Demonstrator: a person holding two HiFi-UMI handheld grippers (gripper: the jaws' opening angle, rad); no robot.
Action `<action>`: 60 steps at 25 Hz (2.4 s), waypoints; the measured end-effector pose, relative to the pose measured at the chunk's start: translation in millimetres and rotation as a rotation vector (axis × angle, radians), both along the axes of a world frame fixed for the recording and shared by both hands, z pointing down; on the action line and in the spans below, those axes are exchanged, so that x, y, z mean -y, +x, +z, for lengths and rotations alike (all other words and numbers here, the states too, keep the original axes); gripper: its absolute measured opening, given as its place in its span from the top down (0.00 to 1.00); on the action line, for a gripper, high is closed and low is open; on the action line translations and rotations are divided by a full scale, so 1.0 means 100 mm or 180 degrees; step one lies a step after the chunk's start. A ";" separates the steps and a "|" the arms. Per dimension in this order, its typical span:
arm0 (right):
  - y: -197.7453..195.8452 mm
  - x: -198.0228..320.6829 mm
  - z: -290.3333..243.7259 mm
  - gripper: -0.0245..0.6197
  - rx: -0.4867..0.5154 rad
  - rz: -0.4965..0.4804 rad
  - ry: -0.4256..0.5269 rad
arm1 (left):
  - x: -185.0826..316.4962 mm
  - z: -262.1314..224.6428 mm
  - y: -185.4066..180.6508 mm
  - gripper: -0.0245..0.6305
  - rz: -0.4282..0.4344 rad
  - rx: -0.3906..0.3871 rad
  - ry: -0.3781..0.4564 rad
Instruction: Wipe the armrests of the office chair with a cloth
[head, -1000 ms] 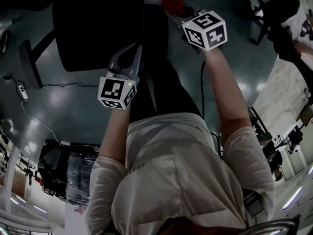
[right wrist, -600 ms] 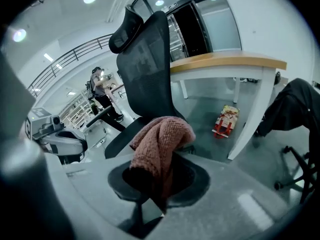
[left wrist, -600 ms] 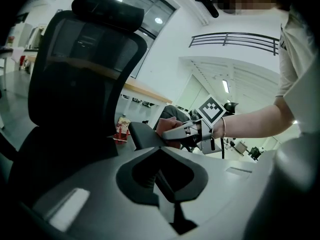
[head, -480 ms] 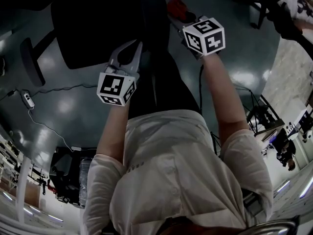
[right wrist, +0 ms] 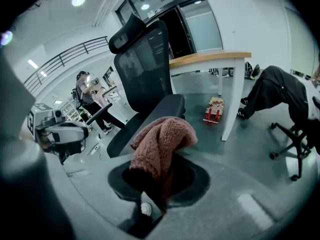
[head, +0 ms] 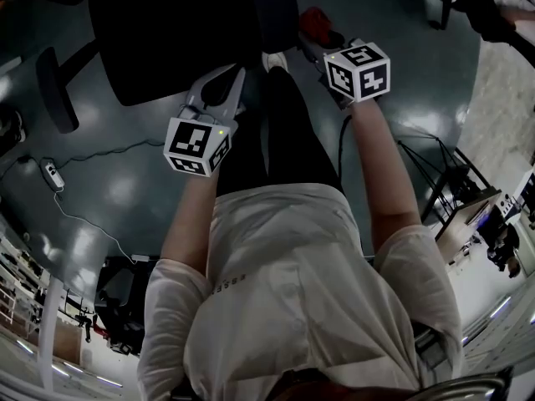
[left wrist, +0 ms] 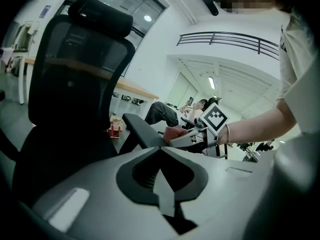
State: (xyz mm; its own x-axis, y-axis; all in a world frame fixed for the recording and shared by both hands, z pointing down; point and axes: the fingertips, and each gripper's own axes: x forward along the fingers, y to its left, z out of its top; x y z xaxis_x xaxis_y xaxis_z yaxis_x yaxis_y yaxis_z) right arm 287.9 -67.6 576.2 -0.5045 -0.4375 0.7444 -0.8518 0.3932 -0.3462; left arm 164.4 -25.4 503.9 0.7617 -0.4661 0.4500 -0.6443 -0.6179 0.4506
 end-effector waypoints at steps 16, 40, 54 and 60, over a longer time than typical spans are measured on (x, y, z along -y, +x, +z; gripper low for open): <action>-0.14 -0.52 0.09 0.88 -0.0284 0.0418 -0.0112 | -0.40 0.01 -0.23 0.94 -0.0017 -0.0078 0.0075; -1.47 -0.33 -0.21 0.88 -0.0039 -0.0476 0.0136 | -0.23 -0.02 -0.85 0.94 -0.0455 -0.0005 0.0020; -1.27 1.59 -0.25 0.88 -0.0261 -0.0933 0.0592 | 0.79 0.05 -0.80 0.94 -0.1204 -0.0037 -0.0169; -1.12 1.92 -0.11 0.88 -0.0458 -0.0984 0.0716 | 0.99 0.17 -0.76 0.94 -0.1268 0.0008 -0.0248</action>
